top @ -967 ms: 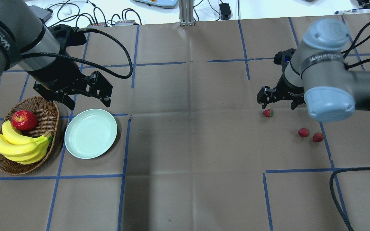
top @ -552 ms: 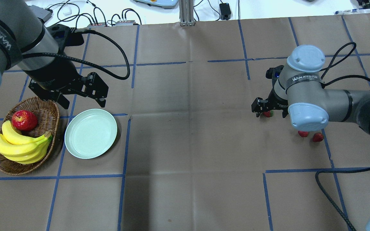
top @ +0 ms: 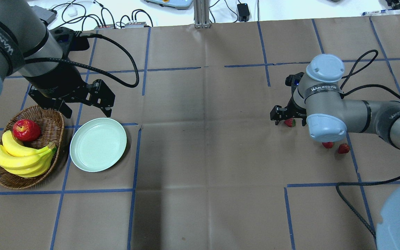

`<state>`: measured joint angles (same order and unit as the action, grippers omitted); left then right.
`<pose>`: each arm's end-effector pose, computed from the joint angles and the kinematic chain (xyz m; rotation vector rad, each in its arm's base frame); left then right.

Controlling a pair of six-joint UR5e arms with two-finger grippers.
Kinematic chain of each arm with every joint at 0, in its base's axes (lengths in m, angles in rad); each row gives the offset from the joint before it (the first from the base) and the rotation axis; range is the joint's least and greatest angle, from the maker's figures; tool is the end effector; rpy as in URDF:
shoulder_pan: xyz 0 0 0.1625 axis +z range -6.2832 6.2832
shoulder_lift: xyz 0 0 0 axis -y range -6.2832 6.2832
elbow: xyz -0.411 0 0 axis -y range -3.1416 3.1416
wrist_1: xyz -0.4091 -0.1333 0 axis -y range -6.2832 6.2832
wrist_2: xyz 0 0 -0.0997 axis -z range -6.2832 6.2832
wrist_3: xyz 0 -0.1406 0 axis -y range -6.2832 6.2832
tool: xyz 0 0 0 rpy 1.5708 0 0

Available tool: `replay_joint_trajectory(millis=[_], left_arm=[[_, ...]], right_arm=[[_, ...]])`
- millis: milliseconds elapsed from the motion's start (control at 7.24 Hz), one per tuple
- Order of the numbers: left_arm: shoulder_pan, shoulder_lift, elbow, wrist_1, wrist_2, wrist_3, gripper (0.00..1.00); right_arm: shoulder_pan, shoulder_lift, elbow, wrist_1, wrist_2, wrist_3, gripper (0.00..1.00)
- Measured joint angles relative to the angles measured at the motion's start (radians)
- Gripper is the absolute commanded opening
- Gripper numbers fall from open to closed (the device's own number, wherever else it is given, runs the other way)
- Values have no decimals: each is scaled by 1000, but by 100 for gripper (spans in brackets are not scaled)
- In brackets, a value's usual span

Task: Collect all strawberries into plate
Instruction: 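Lower the right gripper and grasp the nearest strawberry, then carry the strawberry to the table center and release it with the right gripper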

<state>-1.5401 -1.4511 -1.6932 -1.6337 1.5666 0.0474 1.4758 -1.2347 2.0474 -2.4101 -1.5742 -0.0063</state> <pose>-0.1200 -0.4542 0.4226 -0.0260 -3.1331 -0.1025 0.0829 -0.5305 0.1155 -0.1391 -3.1335 0.0414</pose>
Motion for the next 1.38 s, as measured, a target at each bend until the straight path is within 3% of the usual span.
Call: replay_joint_trajectory(millis=[276,552,829,1381], left_arm=[[0,0,0,-4,1,0,100],[0,0,0,-6,0,0,100],[0,-1,0,-6,0,0,100],[0,0,1,-5,0,0,100]], right_arm=[[0,8,-3,-3,-1,0,29],[-1,8,-6,-4,2,-1,11],[-2,8,-15,-2,5,-1,5],[12,-15,-94,72,5,18,5]])
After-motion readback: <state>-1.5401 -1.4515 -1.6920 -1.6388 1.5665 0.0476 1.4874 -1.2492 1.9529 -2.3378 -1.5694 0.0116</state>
